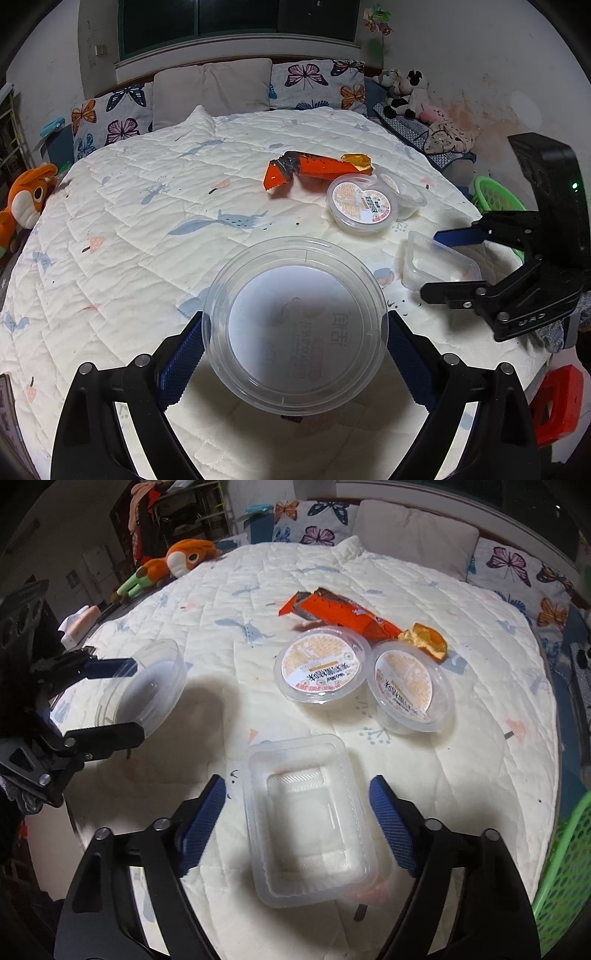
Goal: Collect trash
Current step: 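Grasp the clear rectangular plastic box with the right gripper while the left holds the round container, then carry both containers over the green basket and open the right gripper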
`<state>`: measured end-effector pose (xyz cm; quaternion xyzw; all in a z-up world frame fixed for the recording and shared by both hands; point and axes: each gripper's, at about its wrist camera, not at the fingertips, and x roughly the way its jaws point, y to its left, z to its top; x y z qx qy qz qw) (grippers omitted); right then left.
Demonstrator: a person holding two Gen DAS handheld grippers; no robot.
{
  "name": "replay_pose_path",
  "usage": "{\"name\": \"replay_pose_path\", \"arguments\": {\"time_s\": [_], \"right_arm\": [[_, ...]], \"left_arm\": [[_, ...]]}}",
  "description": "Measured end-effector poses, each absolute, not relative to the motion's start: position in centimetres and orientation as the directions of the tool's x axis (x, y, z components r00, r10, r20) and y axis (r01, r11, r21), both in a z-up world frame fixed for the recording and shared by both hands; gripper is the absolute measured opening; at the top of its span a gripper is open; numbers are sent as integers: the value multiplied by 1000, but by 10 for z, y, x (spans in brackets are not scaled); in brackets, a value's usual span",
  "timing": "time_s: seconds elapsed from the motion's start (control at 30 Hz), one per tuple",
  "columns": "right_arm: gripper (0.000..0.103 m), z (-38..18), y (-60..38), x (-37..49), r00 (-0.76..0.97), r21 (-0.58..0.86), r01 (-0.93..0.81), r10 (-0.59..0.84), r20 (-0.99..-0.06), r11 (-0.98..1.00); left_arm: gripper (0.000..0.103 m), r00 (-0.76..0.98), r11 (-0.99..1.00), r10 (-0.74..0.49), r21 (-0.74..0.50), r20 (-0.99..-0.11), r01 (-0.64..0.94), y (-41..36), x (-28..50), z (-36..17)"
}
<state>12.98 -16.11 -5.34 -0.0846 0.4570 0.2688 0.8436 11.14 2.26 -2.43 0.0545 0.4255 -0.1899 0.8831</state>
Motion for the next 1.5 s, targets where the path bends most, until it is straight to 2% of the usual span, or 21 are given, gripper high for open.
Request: {"name": "replay_pose_path", "arguments": {"time_s": [0.07, 0.4, 0.63, 1.07, 1.5], "right_arm": [[65, -55, -161, 129, 430, 109, -532, 378, -820, 840], [63, -40, -184, 110, 486, 128, -474, 381, -786, 871], [63, -26, -235, 96, 554, 163, -353, 346, -757, 921], [63, -4, -376, 69, 676, 169, -49, 157, -720, 984], [64, -31, -478, 57, 661, 177, 191, 7, -750, 966]], "left_arm": [[90, 567, 920, -293, -65, -770, 386, 20, 112, -23], [90, 574, 901, -323, -59, -752, 430, -3, 110, -10], [90, 561, 867, -368, -55, -741, 496, -42, 111, 1], [90, 502, 773, -465, -58, -729, 632, -156, 118, 20], [90, 438, 696, -508, -54, -742, 716, -259, 130, 27]]}}
